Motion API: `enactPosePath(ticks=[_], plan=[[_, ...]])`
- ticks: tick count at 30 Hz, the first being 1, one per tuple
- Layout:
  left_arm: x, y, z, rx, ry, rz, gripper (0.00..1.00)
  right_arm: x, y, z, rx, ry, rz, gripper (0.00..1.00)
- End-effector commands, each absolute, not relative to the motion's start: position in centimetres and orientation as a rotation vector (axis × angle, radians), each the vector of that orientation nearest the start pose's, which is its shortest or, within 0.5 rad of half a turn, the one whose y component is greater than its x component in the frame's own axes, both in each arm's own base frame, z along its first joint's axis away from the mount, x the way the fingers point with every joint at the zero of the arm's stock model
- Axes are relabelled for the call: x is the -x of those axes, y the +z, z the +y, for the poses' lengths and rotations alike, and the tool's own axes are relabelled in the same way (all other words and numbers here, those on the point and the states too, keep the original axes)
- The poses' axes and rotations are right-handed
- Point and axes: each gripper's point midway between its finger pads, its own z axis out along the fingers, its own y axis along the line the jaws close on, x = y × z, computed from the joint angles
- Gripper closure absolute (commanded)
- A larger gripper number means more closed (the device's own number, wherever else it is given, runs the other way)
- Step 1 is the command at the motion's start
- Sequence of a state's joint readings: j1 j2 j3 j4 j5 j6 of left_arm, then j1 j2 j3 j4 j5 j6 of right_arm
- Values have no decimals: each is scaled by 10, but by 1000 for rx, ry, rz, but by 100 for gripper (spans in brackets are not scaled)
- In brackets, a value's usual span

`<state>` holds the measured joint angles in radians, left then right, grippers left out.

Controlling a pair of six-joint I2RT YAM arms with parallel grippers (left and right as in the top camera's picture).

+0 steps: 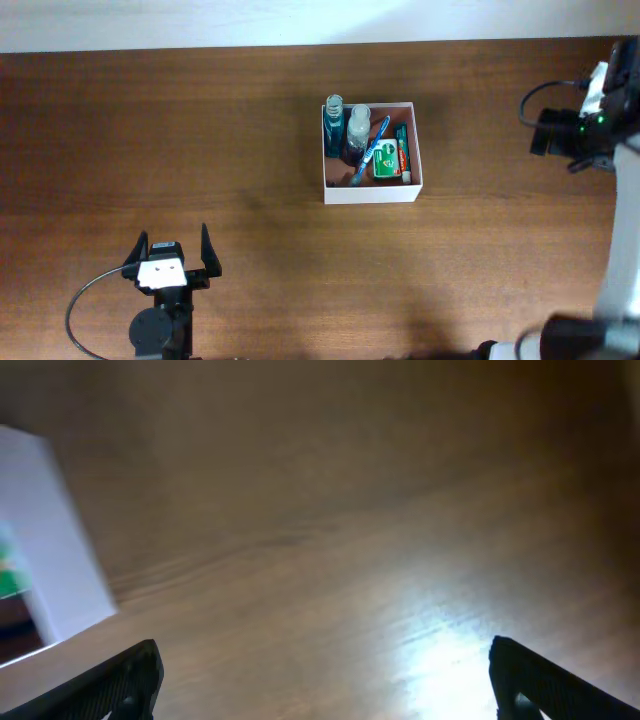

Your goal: Pack container

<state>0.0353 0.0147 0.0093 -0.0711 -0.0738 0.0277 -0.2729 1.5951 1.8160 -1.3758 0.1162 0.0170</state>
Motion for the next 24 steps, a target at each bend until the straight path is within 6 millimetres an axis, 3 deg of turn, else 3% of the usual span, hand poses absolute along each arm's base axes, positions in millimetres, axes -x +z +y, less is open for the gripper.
enactPosePath(ticks=[1, 7, 12, 15, 24], plan=[[-245, 158, 21, 47, 116, 1645, 1, -325, 302, -85, -308, -231, 2600, 1], [-245, 158, 21, 47, 116, 1645, 1, -299, 341, -54, -196, -215, 2474, 1], [-245, 158, 21, 48, 116, 1645, 1, -279, 345, -42, -176, -141, 2399, 1], [-245, 158, 21, 48, 116, 1645, 1, -278, 340, -33, -148, -82, 2295, 1], [-245, 158, 21, 48, 116, 1645, 1, -255, 283, 3, -11, 113, 2013, 1]])
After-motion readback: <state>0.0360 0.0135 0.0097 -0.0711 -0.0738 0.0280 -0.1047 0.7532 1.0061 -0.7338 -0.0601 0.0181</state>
